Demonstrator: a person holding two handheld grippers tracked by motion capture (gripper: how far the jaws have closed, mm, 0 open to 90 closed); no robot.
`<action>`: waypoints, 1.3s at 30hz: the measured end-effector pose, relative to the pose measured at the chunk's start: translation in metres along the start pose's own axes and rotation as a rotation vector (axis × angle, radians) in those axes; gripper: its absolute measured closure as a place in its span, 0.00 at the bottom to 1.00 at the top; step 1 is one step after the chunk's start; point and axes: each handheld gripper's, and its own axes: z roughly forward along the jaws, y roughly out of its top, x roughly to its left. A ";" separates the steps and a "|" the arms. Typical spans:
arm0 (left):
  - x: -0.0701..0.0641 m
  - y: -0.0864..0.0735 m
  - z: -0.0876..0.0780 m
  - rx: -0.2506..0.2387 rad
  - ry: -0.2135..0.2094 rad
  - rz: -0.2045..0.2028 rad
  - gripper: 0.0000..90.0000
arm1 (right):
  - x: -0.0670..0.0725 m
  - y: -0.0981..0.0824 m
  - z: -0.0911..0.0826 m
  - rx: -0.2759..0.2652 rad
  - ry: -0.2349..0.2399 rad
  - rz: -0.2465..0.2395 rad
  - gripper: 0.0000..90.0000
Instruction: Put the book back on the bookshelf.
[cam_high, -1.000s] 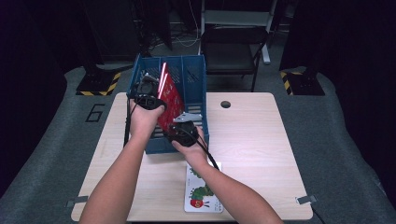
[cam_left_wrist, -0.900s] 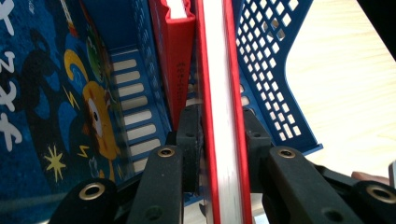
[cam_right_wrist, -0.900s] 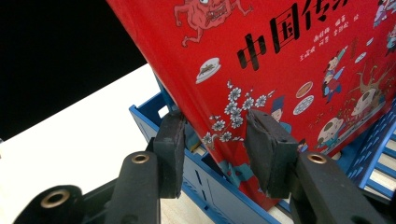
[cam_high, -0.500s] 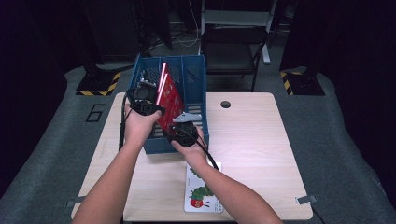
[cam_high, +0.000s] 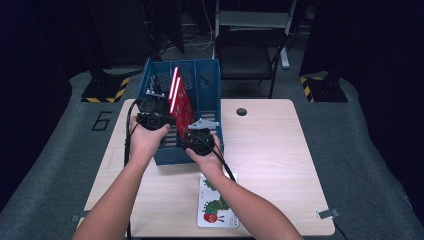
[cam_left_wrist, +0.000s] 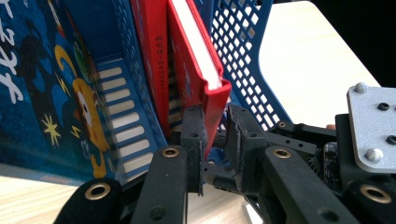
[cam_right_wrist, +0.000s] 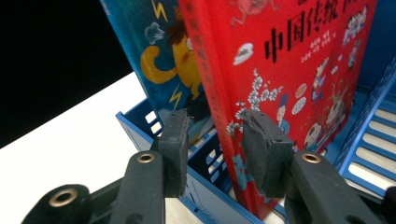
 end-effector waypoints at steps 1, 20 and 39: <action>0.001 0.001 0.001 -0.002 -0.001 0.003 0.87 | -0.001 0.000 0.000 0.000 -0.002 0.002 0.68; -0.001 0.005 0.003 0.010 0.012 -0.003 0.86 | -0.002 0.000 -0.001 -0.007 -0.004 0.000 0.70; 0.003 0.010 0.004 -0.018 0.007 -0.019 0.75 | -0.003 0.002 0.002 -0.002 -0.012 0.002 0.71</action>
